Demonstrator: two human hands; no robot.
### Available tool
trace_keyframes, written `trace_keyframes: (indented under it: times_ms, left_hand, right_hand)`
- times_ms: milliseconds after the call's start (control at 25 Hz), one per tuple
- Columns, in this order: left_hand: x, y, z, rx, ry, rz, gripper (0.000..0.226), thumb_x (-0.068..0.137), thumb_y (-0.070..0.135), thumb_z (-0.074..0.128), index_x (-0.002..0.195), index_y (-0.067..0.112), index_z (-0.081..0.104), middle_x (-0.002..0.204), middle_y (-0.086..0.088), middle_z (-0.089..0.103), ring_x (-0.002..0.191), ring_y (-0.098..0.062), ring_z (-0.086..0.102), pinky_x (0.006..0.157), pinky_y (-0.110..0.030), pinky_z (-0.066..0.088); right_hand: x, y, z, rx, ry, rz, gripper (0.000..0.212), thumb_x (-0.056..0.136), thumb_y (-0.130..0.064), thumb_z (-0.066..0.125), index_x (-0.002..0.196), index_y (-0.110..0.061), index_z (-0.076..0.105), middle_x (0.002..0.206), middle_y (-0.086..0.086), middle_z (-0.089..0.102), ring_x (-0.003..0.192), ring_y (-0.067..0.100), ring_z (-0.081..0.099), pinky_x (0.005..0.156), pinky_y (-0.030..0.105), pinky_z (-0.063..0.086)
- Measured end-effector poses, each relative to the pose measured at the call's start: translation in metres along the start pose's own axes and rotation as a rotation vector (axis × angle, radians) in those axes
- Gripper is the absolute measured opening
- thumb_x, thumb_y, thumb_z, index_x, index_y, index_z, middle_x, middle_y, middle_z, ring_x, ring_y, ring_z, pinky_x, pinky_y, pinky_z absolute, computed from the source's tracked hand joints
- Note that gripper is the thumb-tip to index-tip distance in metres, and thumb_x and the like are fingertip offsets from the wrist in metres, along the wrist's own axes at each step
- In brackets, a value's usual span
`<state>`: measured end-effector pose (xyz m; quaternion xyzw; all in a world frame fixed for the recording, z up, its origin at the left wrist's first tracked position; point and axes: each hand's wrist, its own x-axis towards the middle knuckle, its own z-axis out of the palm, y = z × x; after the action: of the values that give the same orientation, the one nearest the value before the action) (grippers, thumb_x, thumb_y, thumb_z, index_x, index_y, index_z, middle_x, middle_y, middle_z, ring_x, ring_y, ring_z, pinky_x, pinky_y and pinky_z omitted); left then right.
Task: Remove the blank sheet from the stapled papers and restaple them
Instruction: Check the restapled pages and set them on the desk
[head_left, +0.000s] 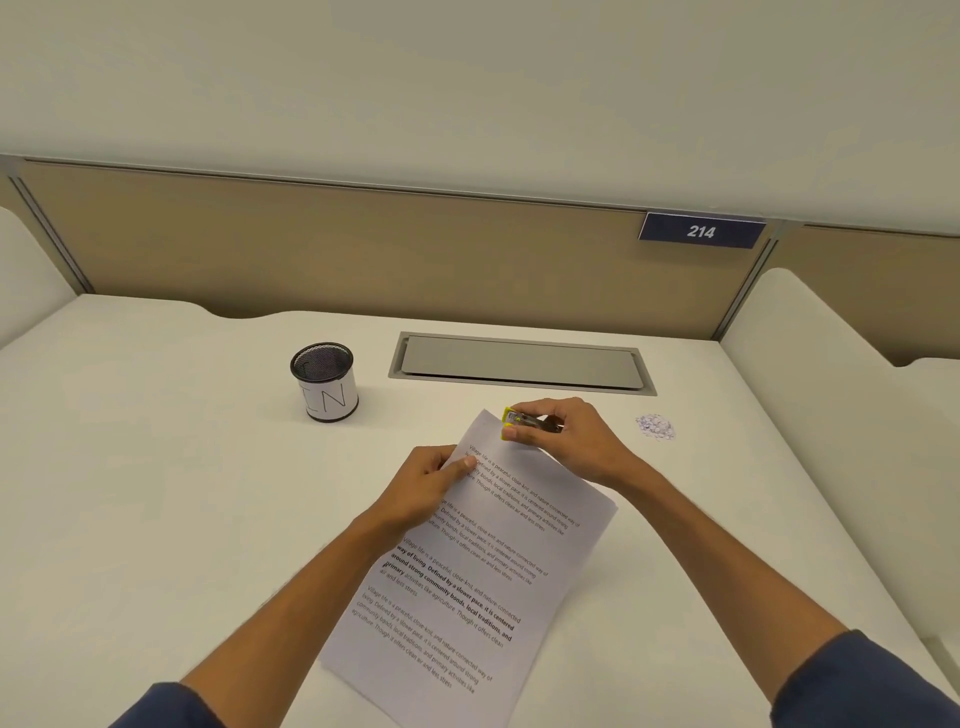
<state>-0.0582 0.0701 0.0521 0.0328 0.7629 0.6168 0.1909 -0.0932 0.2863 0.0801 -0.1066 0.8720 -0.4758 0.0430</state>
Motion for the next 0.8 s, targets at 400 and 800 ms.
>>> trace_keyframes:
  times_ms: [400, 800]
  left_hand:
    - [0.001, 0.004, 0.004, 0.08, 0.001, 0.085, 0.03, 0.101, 0.031, 0.047, 0.104, 0.01, 0.069, 0.093, -0.006, 0.076, 0.074, -0.021, 0.074, 0.066, -0.03, 0.06]
    - [0.003, 0.005, 0.007, 0.026, -0.014, 0.089, 0.029, 0.101, 0.031, 0.048, 0.104, 0.012, 0.07, 0.093, -0.004, 0.076, 0.078, -0.023, 0.074, 0.07, -0.032, 0.06]
  right_hand:
    - [0.008, -0.009, 0.008, 0.007, -0.124, -0.07, 0.024, 0.085, -0.041, 0.068, 0.098, -0.023, 0.075, 0.1, -0.008, 0.071, 0.093, 0.011, 0.065, 0.09, 0.028, 0.052]
    - [0.007, -0.013, 0.011, -0.062, -0.043, -0.138, 0.027, 0.086, -0.046, 0.064, 0.09, -0.022, 0.077, 0.089, -0.009, 0.072, 0.082, 0.009, 0.065, 0.077, 0.034, 0.055]
